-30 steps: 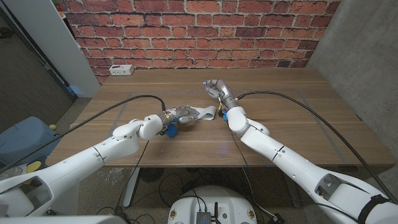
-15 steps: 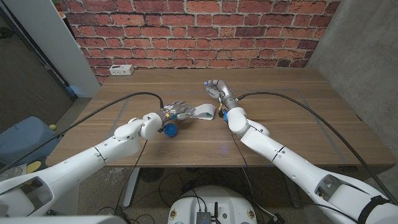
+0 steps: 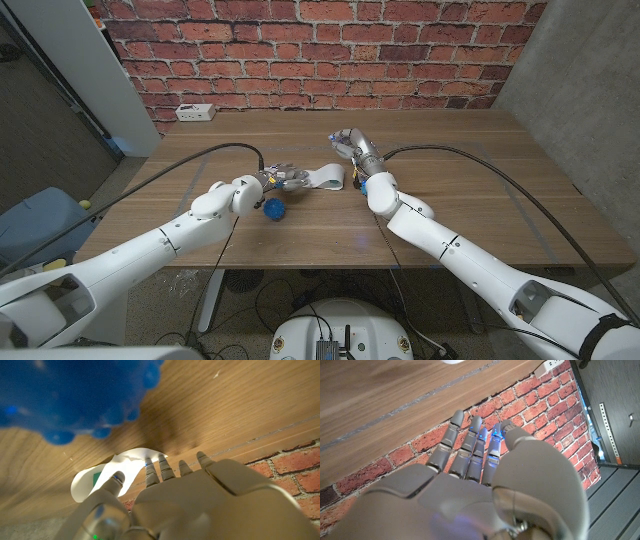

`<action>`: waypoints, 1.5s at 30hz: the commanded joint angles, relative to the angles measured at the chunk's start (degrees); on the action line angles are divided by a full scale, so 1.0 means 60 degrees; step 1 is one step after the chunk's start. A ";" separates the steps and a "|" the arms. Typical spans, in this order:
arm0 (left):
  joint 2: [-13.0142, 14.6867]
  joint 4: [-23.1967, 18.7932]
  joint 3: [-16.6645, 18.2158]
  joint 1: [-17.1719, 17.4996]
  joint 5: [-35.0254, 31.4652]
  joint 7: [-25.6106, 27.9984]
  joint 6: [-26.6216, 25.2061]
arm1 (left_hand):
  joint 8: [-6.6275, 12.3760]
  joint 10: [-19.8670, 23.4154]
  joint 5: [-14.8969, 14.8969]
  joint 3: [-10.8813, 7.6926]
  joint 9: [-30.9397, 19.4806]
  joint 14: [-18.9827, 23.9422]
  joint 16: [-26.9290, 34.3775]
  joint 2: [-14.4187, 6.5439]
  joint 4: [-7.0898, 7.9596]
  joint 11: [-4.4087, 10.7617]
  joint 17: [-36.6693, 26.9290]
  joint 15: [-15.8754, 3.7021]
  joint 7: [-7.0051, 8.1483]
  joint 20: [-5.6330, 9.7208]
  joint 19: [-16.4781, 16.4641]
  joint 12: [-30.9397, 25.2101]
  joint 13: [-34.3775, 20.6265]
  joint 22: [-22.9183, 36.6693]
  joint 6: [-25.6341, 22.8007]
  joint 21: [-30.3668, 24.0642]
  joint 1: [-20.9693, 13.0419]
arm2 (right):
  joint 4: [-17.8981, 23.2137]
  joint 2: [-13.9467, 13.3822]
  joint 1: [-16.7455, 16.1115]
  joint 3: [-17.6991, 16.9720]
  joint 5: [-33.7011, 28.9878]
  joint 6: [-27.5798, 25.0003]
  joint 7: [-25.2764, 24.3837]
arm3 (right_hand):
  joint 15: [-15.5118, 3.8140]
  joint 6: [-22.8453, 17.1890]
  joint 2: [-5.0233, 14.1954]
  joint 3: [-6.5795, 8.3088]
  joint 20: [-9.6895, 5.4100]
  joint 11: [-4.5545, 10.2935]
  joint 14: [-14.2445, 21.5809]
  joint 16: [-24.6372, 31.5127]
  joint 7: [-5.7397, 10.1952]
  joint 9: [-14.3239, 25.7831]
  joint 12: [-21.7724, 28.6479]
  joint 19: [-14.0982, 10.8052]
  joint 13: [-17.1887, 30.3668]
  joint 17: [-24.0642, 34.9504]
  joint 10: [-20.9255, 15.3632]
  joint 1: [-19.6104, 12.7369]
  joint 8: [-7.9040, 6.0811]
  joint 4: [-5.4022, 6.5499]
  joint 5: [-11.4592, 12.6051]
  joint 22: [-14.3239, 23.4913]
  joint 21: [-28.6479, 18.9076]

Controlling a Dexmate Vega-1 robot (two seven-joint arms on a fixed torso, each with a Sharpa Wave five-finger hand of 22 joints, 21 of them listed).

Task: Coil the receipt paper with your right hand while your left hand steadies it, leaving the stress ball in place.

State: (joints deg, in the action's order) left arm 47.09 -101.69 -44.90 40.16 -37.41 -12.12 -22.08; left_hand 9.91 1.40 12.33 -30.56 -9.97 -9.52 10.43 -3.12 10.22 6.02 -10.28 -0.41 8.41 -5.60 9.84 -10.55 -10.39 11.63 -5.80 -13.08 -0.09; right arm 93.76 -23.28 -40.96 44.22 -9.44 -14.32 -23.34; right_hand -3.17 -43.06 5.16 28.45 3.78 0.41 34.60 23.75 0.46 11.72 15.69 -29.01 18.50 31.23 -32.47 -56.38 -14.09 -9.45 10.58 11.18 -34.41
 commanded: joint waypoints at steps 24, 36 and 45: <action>-0.0219 0.0928 0.2054 0.1482 0.2612 0.5089 0.3487 | 0.0089 -0.0030 0.0130 0.0017 -0.0012 0.0697 0.0201 -0.0378 -0.0244 -0.0128 0.0049 0.0106 0.0490 -0.0230 0.0192 -0.0255 -0.0014 -0.0016 0.0502 -0.0225 -0.0282 | 0.1796 -0.1310 0.1910 0.1711 -0.0701 -0.4787 0.4011 | -0.0974 0.0214 -0.0641 -0.0946 -0.0374 0.0395 -0.0115 0.0560 0.0997 0.0008 0.0027 -0.0089 0.0162 0.0930 0.0513 -0.0383 0.0456 0.0200 0.0142 0.0119 -0.0566; -0.0879 0.0995 0.2865 0.2374 0.3657 0.6582 0.3146 | 0.0239 0.0531 0.0016 -0.0036 -0.0012 0.1418 0.0166 -0.0291 -0.0536 -0.0254 0.0056 0.0153 0.0376 -0.0664 -0.0815 -0.0367 -0.0024 -0.0014 -0.0151 -0.0574 -0.0549 | 0.1456 -0.1110 0.2407 0.2329 -0.0898 -0.4886 0.4347 | -0.0864 0.0709 -0.0864 -0.1214 -0.0280 0.0410 -0.0658 -0.0002 0.1328 -0.0016 -0.0253 0.0327 0.0082 0.0546 0.1021 -0.0282 0.0525 0.0208 0.0332 0.0110 -0.0588; -0.1144 0.1051 0.3531 0.2792 0.4973 0.6912 0.3255 | 0.0219 0.0714 -0.0011 -0.0030 -0.0012 0.1501 0.0131 -0.0245 -0.0589 -0.0298 0.0053 0.0166 0.0252 -0.0644 -0.0879 -0.0397 -0.0026 -0.0019 -0.0242 -0.0579 -0.0583 | 0.1241 -0.0993 0.2454 0.2570 -0.1101 -0.4683 0.4302 | -0.1364 -0.0494 -0.0689 -0.1510 -0.0506 0.0674 0.0009 0.0460 0.1580 -0.0065 -0.0060 0.0343 0.0003 0.0726 0.0324 -0.0697 0.0155 0.0124 0.0439 0.0110 -0.0796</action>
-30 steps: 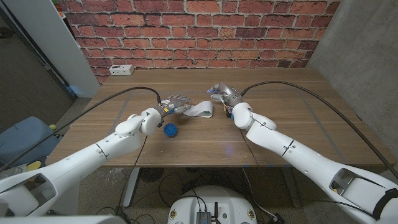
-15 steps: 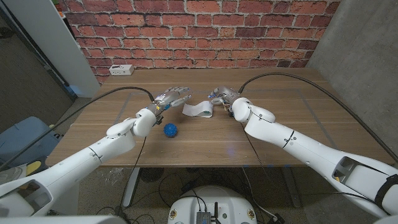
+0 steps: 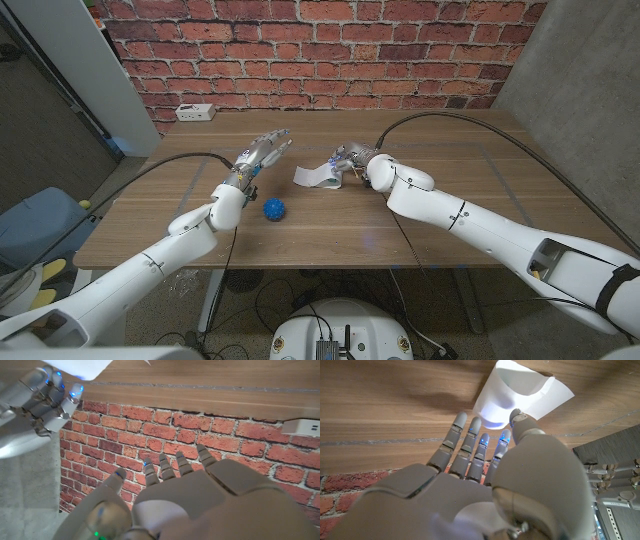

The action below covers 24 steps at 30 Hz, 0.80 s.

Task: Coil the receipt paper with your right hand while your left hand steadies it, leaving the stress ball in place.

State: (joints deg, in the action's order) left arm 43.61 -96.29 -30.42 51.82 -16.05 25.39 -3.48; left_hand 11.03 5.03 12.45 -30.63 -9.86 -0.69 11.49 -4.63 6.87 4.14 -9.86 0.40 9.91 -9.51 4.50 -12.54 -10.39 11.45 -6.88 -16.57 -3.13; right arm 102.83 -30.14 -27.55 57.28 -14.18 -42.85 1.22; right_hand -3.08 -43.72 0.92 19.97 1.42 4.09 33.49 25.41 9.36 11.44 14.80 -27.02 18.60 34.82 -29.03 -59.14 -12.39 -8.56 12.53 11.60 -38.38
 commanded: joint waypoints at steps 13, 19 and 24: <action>-0.0250 0.0021 0.1272 0.1129 0.1861 0.0535 0.0514 | -0.0097 -0.0095 -0.0066 0.0024 -0.0029 -0.0311 -0.0206 0.0115 -0.0113 0.0014 -0.0024 0.0144 0.0014 0.0104 0.0387 0.0081 -0.0028 0.0016 0.0169 0.0178 -0.0105 | -0.0855 0.0526 0.0681 0.0996 -0.0815 -0.0343 0.0608 | -0.1476 0.0892 0.0018 -0.0357 -0.0563 0.0056 0.0116 0.0260 0.0056 -0.0056 -0.0036 -0.0201 0.0025 0.0318 -0.0014 -0.0595 0.0385 -0.0049 0.0189 0.0065 -0.0465; -0.0179 -0.0026 0.1288 0.1153 0.1878 0.0519 0.0588 | -0.0119 -0.0178 -0.0077 0.0055 -0.0028 -0.0424 -0.0234 0.0180 -0.0148 0.0053 -0.0025 0.0092 0.0035 0.0147 0.0498 0.0124 -0.0028 0.0018 0.0236 0.0228 -0.0109 | -0.0997 0.0562 0.0651 0.1148 -0.0973 -0.0432 0.0545 | -0.1557 0.0296 0.0007 -0.0539 -0.0643 0.0038 0.0547 0.0610 -0.0059 -0.0051 0.0024 -0.0463 0.0061 0.0570 -0.0219 -0.0779 0.0066 -0.0039 0.0251 0.0094 -0.0743; -0.0172 -0.0020 0.1259 0.1128 0.1834 0.0533 0.0631 | -0.0132 -0.0214 -0.0081 0.0074 -0.0028 -0.0496 -0.0249 0.0219 -0.0171 0.0047 -0.0025 0.0053 0.0059 0.0147 0.0530 0.0141 -0.0028 0.0019 0.0286 0.0244 -0.0112 | -0.1152 0.0600 0.0491 0.1156 -0.1057 -0.0308 0.0311 | -0.1537 -0.0262 -0.0100 -0.0679 -0.0709 0.0056 0.0642 0.0696 -0.0175 -0.0054 0.0092 -0.0420 0.0082 0.0660 -0.0430 -0.0827 -0.0101 -0.0031 0.0265 0.0109 -0.0839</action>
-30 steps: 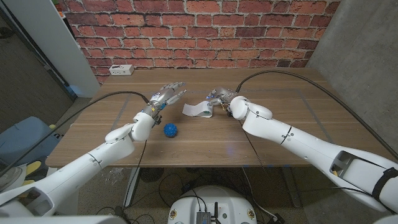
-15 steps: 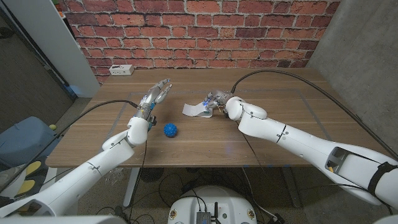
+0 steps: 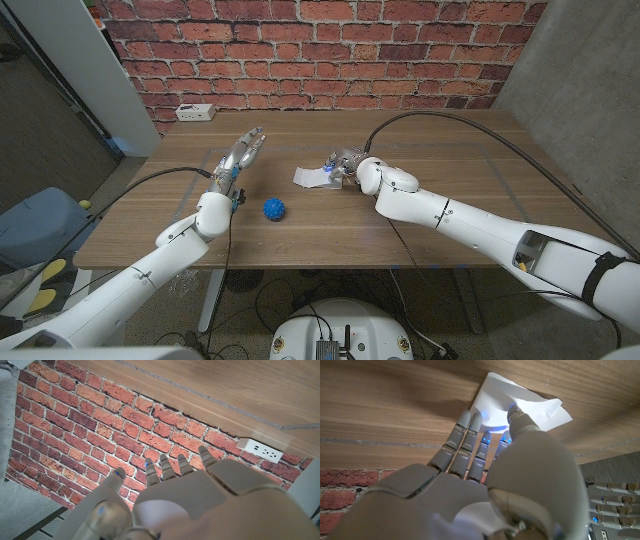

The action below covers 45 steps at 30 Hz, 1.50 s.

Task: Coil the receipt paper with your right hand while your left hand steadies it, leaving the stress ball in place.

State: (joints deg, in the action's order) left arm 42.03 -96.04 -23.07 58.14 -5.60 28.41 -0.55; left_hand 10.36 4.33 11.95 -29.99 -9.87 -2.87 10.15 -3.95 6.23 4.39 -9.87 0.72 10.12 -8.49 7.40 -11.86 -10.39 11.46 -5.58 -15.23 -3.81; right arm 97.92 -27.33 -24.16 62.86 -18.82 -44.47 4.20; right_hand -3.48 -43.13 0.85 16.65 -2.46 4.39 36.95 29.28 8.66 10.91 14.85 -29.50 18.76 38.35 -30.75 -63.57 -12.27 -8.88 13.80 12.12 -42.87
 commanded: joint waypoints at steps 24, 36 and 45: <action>0.0194 -0.0175 0.0101 0.0197 0.0096 -0.0006 0.0201 | -0.0017 -0.0213 0.0003 -0.0004 -0.0027 -0.0465 -0.0065 0.0153 -0.0158 -0.0002 -0.0015 -0.0118 0.0054 0.0052 0.0166 0.0073 -0.0026 0.0025 0.0145 0.0081 -0.0042 | -0.0891 0.0365 -0.0334 0.0499 -0.1247 0.0309 -0.1238 | -0.1651 -0.3616 0.0530 -0.0226 -0.0515 -0.0085 0.2455 0.0793 -0.1477 0.0115 0.1193 -0.0980 0.0420 0.0778 -0.2701 -0.2078 -0.0667 -0.0050 0.0016 0.0182 -0.2000; 0.0165 -0.0028 0.0040 0.0073 0.0019 -0.0025 0.0292 | -0.0004 -0.0308 -0.0005 0.0002 -0.0027 -0.0874 -0.0103 0.0136 -0.0210 -0.0026 -0.0006 -0.0452 0.0021 0.0203 0.0299 0.0095 -0.0025 0.0033 0.0177 0.0138 -0.0068 | -0.1122 0.0426 -0.0613 0.0140 -0.1522 0.0862 -0.1735 | -0.1683 -0.3963 0.0410 -0.0238 -0.1423 -0.0255 0.3228 0.0763 -0.1843 0.0140 0.1375 -0.1365 0.0607 0.1032 -0.2930 -0.2923 -0.0389 -0.0136 -0.0300 0.0329 -0.3080; 0.0141 0.0079 -0.0030 -0.0067 0.0012 -0.0132 0.0285 | 0.0000 -0.0331 -0.0007 0.0000 -0.0027 -0.0894 -0.0074 0.0122 -0.0231 -0.0045 0.0000 -0.0471 -0.0006 0.0231 0.0286 0.0096 -0.0024 0.0036 0.0182 0.0133 -0.0083 | -0.0976 0.0568 -0.0490 0.0293 -0.2042 -0.0047 -0.1321 | -0.1641 -0.2579 0.0514 -0.0385 -0.0718 0.0065 0.2048 -0.0806 -0.1054 0.0245 0.0586 0.0585 0.0356 0.0535 -0.1491 -0.3002 0.0294 0.0185 -0.0333 -0.0105 -0.3685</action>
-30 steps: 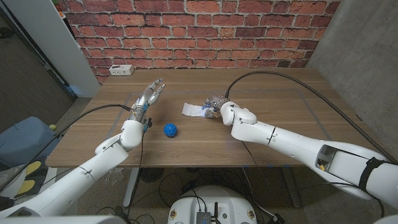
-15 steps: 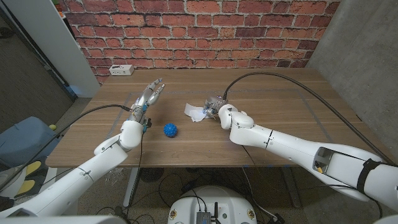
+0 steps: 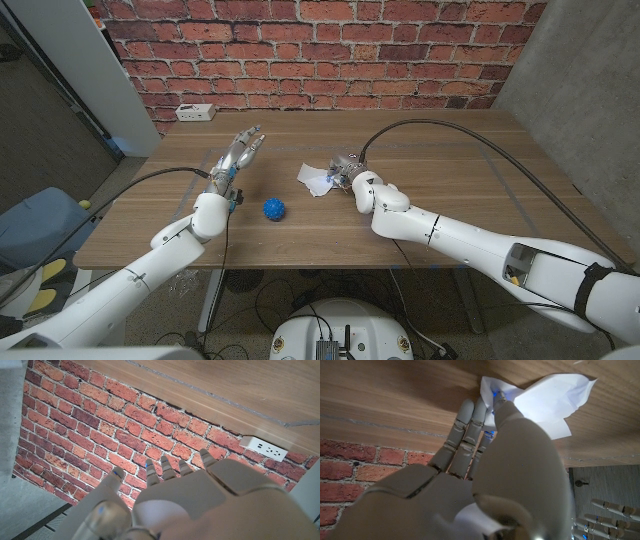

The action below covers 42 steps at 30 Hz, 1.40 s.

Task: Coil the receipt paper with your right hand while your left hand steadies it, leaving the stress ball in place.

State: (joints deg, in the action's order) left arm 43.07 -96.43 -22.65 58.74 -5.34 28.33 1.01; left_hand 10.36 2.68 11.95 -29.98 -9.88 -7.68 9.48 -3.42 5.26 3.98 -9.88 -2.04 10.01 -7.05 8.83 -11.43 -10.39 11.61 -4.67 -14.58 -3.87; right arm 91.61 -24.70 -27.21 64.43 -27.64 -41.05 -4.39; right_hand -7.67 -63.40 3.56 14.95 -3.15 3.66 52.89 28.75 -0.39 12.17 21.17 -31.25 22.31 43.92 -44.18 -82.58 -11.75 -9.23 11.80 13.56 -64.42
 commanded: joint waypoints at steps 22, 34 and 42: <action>-0.0120 0.0499 -0.0269 -0.0511 -0.0026 -0.0274 0.0199 | -0.0010 -0.0111 -0.0019 -0.0009 -0.0024 0.0032 0.0127 -0.0003 -0.0134 0.0043 0.0009 0.0311 0.0112 -0.0073 0.0064 0.0021 -0.0023 0.0018 0.0095 0.0031 -0.0118 | 0.1197 -0.0494 0.0001 -0.0382 -0.0367 -0.0878 0.0787 | -0.0083 0.5142 -0.0660 -0.0759 0.1466 0.0173 -0.3737 -0.2713 0.1701 -0.0183 -0.1700 0.2405 -0.0894 -0.1782 0.3833 0.3215 0.0206 0.1093 0.0277 -0.0657 0.1437; -0.0117 0.0486 -0.0209 -0.0440 0.0017 -0.0160 0.0213 | -0.0010 -0.0122 -0.0029 -0.0009 -0.0025 0.0096 0.0146 -0.0016 -0.0165 0.0041 0.0009 0.0344 0.0148 -0.0076 -0.0066 0.0014 -0.0023 0.0021 0.0129 -0.0020 -0.0135 | 0.1066 -0.0469 -0.0943 -0.1652 0.0656 0.0942 -0.0852 | 0.0261 0.5467 -0.0394 -0.1245 0.1545 -0.0370 -0.4172 -0.2659 0.1264 -0.0164 -0.1572 0.2413 -0.1042 -0.1875 0.3913 0.5207 0.0115 0.2060 0.0664 -0.0621 0.1964; -0.0119 0.0568 -0.0136 -0.0406 0.0241 -0.0254 0.0466 | 0.0003 -0.0157 -0.0049 -0.0018 -0.0024 0.0362 0.0201 -0.0033 -0.0272 0.0059 0.0013 0.0167 0.0147 -0.0014 -0.0908 0.0009 -0.0021 0.0010 0.0145 -0.0329 -0.0206 | 0.0815 -0.0374 -0.1513 -0.2585 0.1652 0.2489 -0.1743 | 0.0423 0.5677 0.0115 -0.0973 0.1461 -0.0508 -0.4289 -0.2682 0.0943 -0.0169 -0.1553 0.2372 -0.1086 -0.1955 0.3845 0.5173 0.0173 0.2071 0.0645 -0.0618 0.2081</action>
State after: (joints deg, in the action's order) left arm 42.43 -93.56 -24.09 55.97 -5.17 27.07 2.46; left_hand 10.37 1.97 11.95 -29.94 -9.89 -5.83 10.43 -3.60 3.92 4.08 -9.88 -0.83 10.64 -6.95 4.37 -11.43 -10.39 11.59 -4.07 -16.04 -4.51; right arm 97.74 -27.36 -32.00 55.47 -25.62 -39.14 -5.81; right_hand -2.56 -29.66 3.26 8.48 5.62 1.00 27.38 12.46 5.80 11.08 11.67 -16.89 15.69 32.13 -20.98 -51.35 -10.82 3.28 15.29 9.75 -52.11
